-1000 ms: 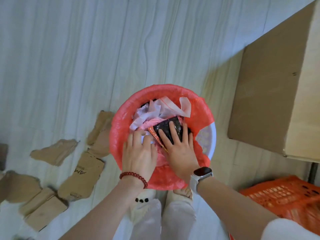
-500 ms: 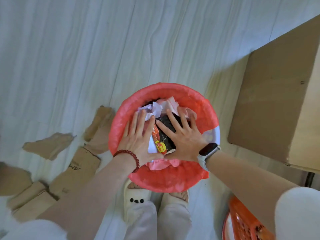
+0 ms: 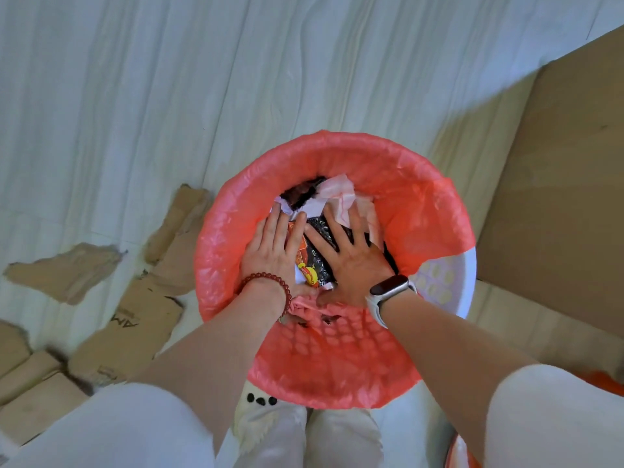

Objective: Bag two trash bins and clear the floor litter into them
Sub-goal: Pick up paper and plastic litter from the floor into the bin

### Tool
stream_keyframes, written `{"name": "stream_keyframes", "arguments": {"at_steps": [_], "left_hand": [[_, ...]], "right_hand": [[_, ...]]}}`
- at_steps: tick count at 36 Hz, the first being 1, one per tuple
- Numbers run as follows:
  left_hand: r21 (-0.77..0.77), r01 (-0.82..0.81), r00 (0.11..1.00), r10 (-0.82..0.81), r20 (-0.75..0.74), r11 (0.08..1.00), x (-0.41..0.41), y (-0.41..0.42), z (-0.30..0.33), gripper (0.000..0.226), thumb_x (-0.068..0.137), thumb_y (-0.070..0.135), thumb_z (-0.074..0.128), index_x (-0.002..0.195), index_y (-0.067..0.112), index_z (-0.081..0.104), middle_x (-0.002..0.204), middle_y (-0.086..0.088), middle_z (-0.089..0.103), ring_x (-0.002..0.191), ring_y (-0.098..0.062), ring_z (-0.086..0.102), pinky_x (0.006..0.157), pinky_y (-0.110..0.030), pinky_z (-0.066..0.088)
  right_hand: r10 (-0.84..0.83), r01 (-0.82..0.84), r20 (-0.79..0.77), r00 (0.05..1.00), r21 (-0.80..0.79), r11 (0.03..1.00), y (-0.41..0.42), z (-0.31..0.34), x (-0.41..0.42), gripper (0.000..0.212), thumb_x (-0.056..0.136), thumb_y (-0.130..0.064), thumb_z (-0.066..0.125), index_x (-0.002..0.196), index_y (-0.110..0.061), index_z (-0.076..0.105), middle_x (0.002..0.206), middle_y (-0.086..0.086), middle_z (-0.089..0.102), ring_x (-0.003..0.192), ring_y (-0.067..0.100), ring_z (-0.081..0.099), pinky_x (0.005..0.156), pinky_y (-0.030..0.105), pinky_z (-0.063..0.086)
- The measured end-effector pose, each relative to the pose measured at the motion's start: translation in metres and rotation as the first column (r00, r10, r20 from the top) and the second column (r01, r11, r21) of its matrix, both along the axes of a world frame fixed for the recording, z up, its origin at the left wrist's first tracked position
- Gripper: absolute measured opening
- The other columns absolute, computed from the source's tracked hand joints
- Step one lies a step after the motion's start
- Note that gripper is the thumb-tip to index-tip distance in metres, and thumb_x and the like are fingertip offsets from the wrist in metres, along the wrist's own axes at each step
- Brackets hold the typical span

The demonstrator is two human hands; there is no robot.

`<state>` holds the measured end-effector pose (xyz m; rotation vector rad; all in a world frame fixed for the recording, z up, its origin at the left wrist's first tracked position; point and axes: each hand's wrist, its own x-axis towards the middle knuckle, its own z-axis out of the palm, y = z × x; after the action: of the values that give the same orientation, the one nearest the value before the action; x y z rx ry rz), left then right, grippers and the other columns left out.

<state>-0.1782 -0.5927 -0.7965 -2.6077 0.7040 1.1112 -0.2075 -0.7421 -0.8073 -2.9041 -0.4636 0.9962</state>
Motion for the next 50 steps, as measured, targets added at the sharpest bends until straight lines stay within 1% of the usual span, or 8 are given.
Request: {"name": "stream_keyframes", "arguments": {"at_steps": [6, 11, 16, 22, 27, 34, 47, 50], "left_hand": [[-0.042, -0.030, 0.997, 0.027, -0.072, 0.999, 0.005, -0.002, 0.037, 0.116, 0.073, 0.075, 0.044, 0.140, 0.010, -0.026, 0.152, -0.015, -0.019, 0.141, -0.030, -0.017, 0.115, -0.041, -0.004], [-0.173, -0.148, 0.989, 0.142, -0.049, 0.974, -0.008, 0.007, 0.094, 0.093, 0.082, 0.050, 0.057, 0.146, 0.016, -0.001, 0.154, -0.008, -0.001, 0.143, -0.024, 0.001, 0.114, -0.037, 0.012], [-0.277, -0.267, 0.963, 0.269, -0.033, 0.923, -0.026, 0.020, 0.153, 0.076, 0.083, 0.030, 0.062, 0.145, 0.014, 0.020, 0.149, -0.010, 0.019, 0.138, -0.028, 0.020, 0.109, -0.042, 0.027], [-0.318, -0.520, 0.852, 0.506, -0.132, 0.793, -0.047, 0.043, 0.220, 0.059, 0.091, 0.027, 0.048, 0.143, 0.022, 0.023, 0.145, -0.004, 0.027, 0.133, -0.025, 0.029, 0.105, -0.038, 0.030], [-0.308, -0.788, 0.608, 0.754, -0.250, 0.533, -0.075, 0.075, 0.280, 0.044, 0.088, 0.018, 0.050, 0.131, 0.015, 0.044, 0.136, -0.009, 0.039, 0.122, -0.028, 0.043, 0.099, -0.042, 0.039], [-0.325, -0.943, 0.172, 0.941, -0.292, 0.072, -0.155, 0.132, 0.354, 0.038, 0.093, 0.021, 0.048, 0.130, 0.014, 0.046, 0.132, -0.006, 0.049, 0.119, -0.021, 0.048, 0.099, -0.032, 0.038], [-0.264, -0.709, -0.588, 0.754, -0.292, -0.654, -0.381, 0.209, 0.417, 0.031, 0.092, 0.009, 0.044, 0.122, 0.007, 0.053, 0.109, -0.007, 0.057, 0.073, -0.006, 0.057, 0.057, 0.000, 0.035], [-0.247, -0.623, -0.679, 0.670, -0.300, -0.742, -0.433, 0.225, 0.417, 0.030, 0.091, 0.011, 0.044, 0.119, 0.012, 0.055, 0.119, -0.009, 0.058, 0.097, -0.017, 0.059, 0.083, -0.019, 0.042]], "right_hand": [[-0.063, 0.067, -0.087, 0.994, 0.047, 0.997, 0.001, 0.038, -0.008, 0.109, 0.070, -0.065, 0.061, 0.145, -0.034, -0.012, 0.155, 0.005, -0.018, 0.139, 0.045, -0.014, 0.102, 0.062, 0.029], [-0.116, 0.122, -0.090, 0.989, 0.065, 0.990, 0.005, 0.093, -0.022, 0.088, 0.077, -0.068, 0.046, 0.147, -0.034, 0.004, 0.157, 0.008, -0.002, 0.139, 0.048, 0.003, 0.104, 0.068, 0.022], [-0.149, 0.172, -0.271, 0.951, 0.061, 0.983, 0.010, 0.154, -0.030, 0.089, 0.081, -0.061, 0.051, 0.145, -0.038, -0.006, 0.155, 0.000, -0.019, 0.140, 0.041, -0.018, 0.111, 0.063, -0.001], [-0.213, 0.261, -0.348, 0.913, 0.096, 0.961, 0.033, 0.226, -0.038, 0.052, 0.093, -0.035, 0.038, 0.142, -0.022, 0.028, 0.149, 0.006, 0.029, 0.139, 0.028, 0.020, 0.113, 0.048, 0.019], [-0.248, 0.324, -0.412, 0.877, 0.125, 0.938, 0.058, 0.282, -0.053, 0.031, 0.092, -0.021, 0.040, 0.116, -0.009, 0.055, 0.110, 0.015, 0.062, 0.104, 0.035, 0.057, 0.082, 0.040, 0.047], [-0.220, 0.329, -0.493, 0.842, 0.147, 0.933, 0.101, 0.357, -0.080, 0.035, 0.095, -0.016, 0.041, 0.128, -0.008, 0.051, 0.128, 0.016, 0.056, 0.118, 0.030, 0.051, 0.098, 0.032, 0.037], [-0.030, 0.088, -0.546, 0.837, 0.081, 0.993, 0.206, 0.406, -0.194, 0.029, 0.092, -0.019, 0.042, 0.117, -0.016, 0.057, 0.116, 0.011, 0.063, 0.108, 0.031, 0.057, 0.097, 0.039, 0.043], [0.039, 0.003, -0.557, 0.830, 0.074, 0.997, 0.237, 0.411, -0.228, 0.031, 0.095, -0.021, 0.039, 0.121, -0.015, 0.054, 0.123, 0.010, 0.059, 0.114, 0.028, 0.053, 0.100, 0.033, 0.039]]}}
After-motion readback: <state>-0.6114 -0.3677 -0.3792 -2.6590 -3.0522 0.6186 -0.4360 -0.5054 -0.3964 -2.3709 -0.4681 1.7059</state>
